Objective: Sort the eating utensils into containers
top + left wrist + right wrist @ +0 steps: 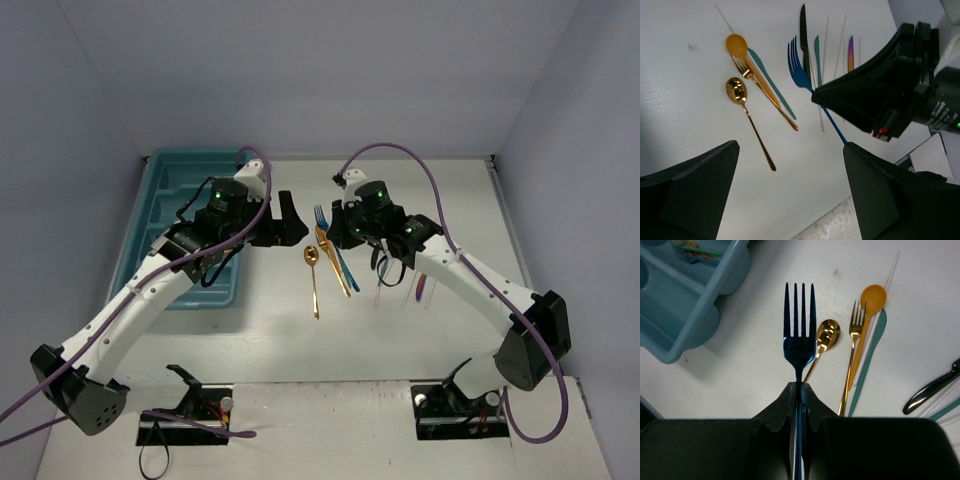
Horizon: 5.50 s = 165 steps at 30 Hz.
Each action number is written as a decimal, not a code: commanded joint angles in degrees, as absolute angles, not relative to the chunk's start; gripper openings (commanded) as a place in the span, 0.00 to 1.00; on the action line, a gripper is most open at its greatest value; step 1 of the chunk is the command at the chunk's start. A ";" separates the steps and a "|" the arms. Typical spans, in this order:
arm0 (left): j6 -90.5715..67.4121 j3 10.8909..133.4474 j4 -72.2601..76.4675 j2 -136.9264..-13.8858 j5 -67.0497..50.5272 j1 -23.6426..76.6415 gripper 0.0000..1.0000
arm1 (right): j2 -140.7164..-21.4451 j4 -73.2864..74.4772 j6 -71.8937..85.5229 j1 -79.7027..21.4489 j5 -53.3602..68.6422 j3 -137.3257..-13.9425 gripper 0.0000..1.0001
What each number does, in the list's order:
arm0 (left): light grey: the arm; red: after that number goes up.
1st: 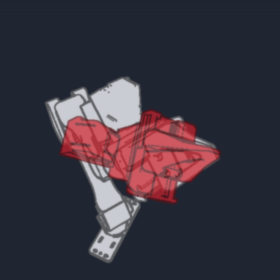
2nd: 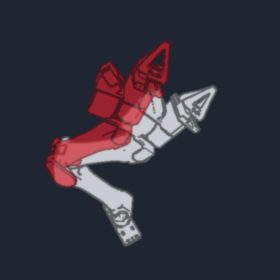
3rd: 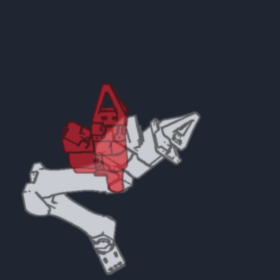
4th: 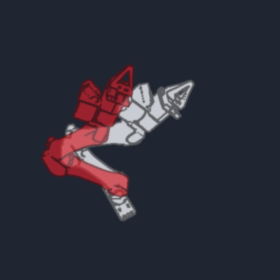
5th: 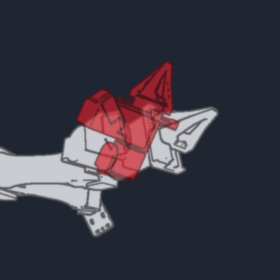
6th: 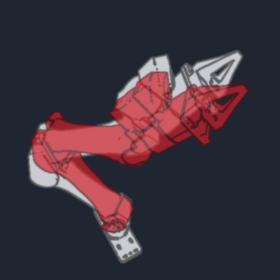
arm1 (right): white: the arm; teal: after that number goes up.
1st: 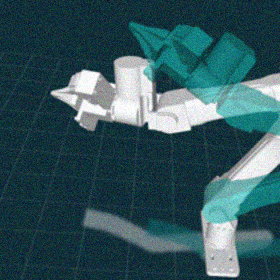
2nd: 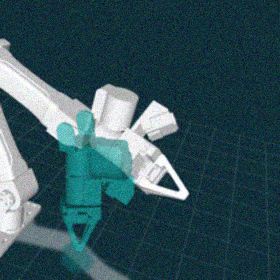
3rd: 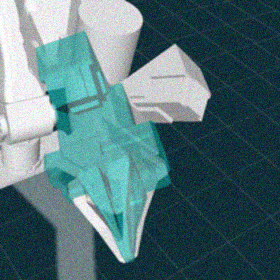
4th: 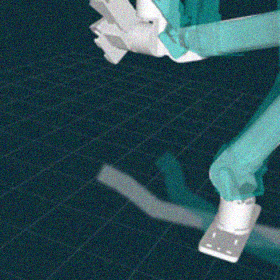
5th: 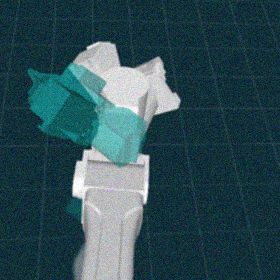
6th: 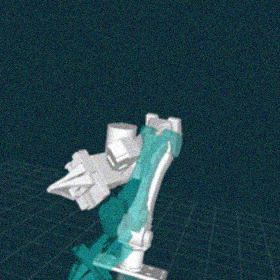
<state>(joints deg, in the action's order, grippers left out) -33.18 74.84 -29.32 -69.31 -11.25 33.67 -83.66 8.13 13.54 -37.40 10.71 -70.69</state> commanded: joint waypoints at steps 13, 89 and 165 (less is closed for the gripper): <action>-33.94 79.71 -18.76 -78.58 -7.39 36.13 0.68 | -78.58 4.82 15.22 -41.08 14.24 -71.30 0.00; -32.48 66.24 -12.78 -79.77 -4.21 -19.09 0.54 | -79.68 2.46 12.42 -34.06 1.59 -59.75 0.50; -26.79 63.14 -39.99 -50.54 -13.94 10.44 0.71 | -103.32 2.51 8.19 -41.04 -8.96 -74.51 0.00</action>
<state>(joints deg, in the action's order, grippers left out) -27.00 58.98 -41.99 -50.41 -12.35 9.19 -113.81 2.17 9.47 -40.88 -8.73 -74.73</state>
